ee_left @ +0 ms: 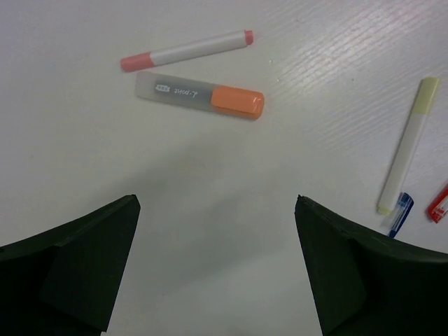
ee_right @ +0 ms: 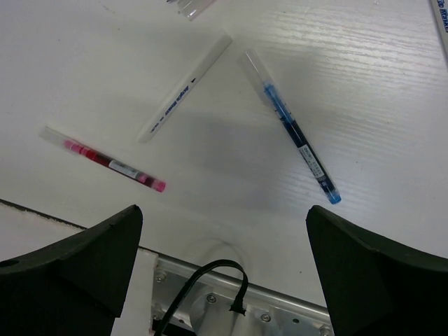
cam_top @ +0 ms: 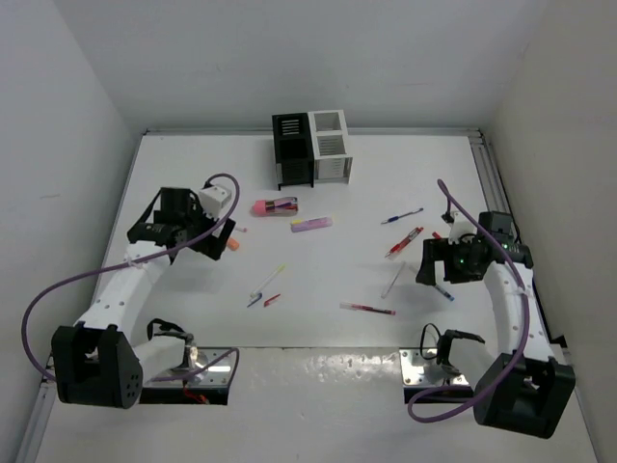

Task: Sort the stationery into containers
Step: Pick up the stationery from the center of the board.

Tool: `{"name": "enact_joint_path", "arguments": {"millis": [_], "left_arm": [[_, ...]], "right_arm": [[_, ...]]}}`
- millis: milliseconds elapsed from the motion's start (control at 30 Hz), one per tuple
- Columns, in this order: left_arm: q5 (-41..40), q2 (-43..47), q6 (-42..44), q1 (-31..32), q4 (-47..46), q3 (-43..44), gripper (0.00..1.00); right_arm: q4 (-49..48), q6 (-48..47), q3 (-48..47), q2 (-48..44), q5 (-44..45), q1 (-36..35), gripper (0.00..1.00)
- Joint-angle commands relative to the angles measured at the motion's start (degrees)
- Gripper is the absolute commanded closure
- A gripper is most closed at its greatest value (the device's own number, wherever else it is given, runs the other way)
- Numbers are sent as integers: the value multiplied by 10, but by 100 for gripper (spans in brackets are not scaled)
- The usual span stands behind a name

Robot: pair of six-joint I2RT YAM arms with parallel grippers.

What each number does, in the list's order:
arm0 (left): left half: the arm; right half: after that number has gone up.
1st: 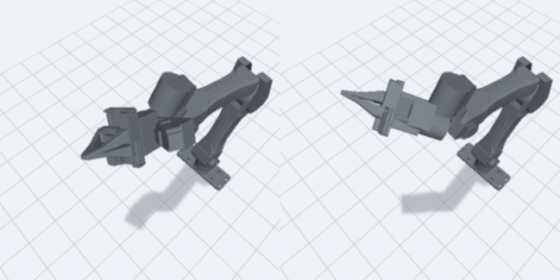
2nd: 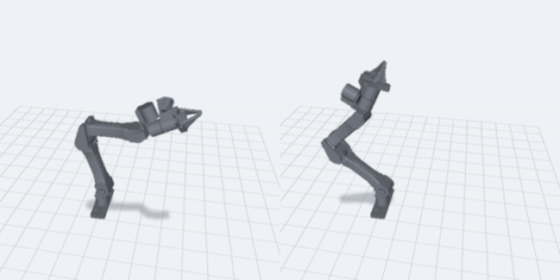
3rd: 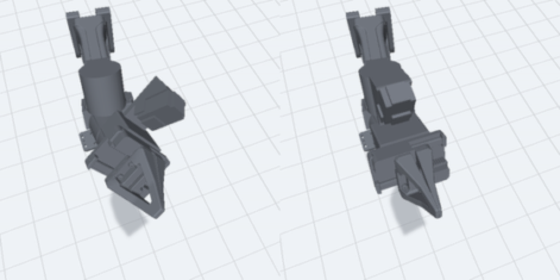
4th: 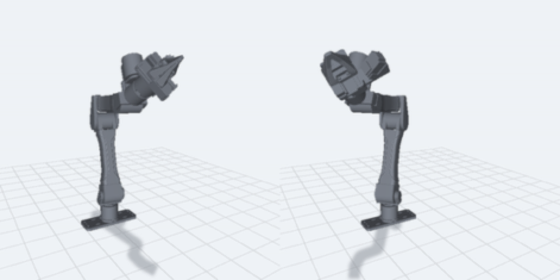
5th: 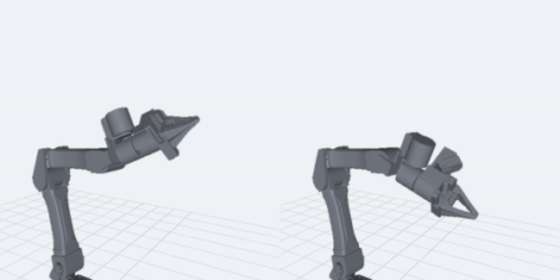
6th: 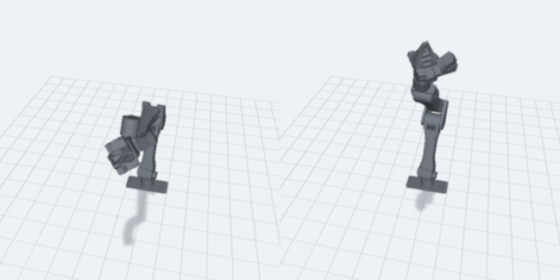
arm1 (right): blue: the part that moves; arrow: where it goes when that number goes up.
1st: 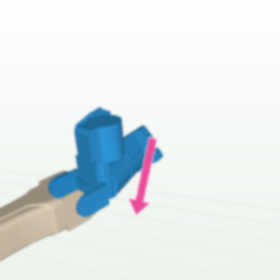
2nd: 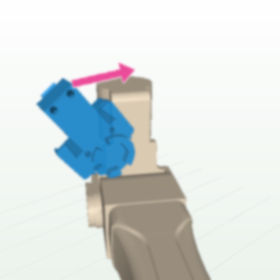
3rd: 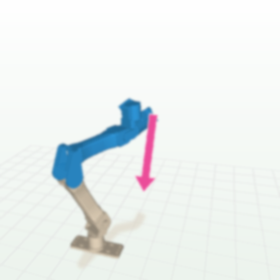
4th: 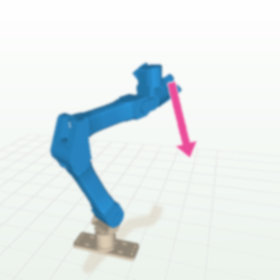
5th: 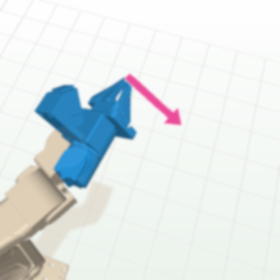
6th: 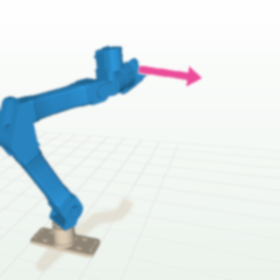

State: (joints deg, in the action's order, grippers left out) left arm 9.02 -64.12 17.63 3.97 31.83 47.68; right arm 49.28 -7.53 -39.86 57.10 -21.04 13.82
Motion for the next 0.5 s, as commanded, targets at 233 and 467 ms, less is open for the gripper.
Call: {"name": "enact_joint_path", "arguments": {"millis": [233,467], "left_arm": [[173,-194,187,38,7,175,19],[276,-307,286,53,-48,263,21]], "right_arm": [[-22,14,-29,38,-1,-11,2],[-17,16,-63,62,16,-18,2]]}}
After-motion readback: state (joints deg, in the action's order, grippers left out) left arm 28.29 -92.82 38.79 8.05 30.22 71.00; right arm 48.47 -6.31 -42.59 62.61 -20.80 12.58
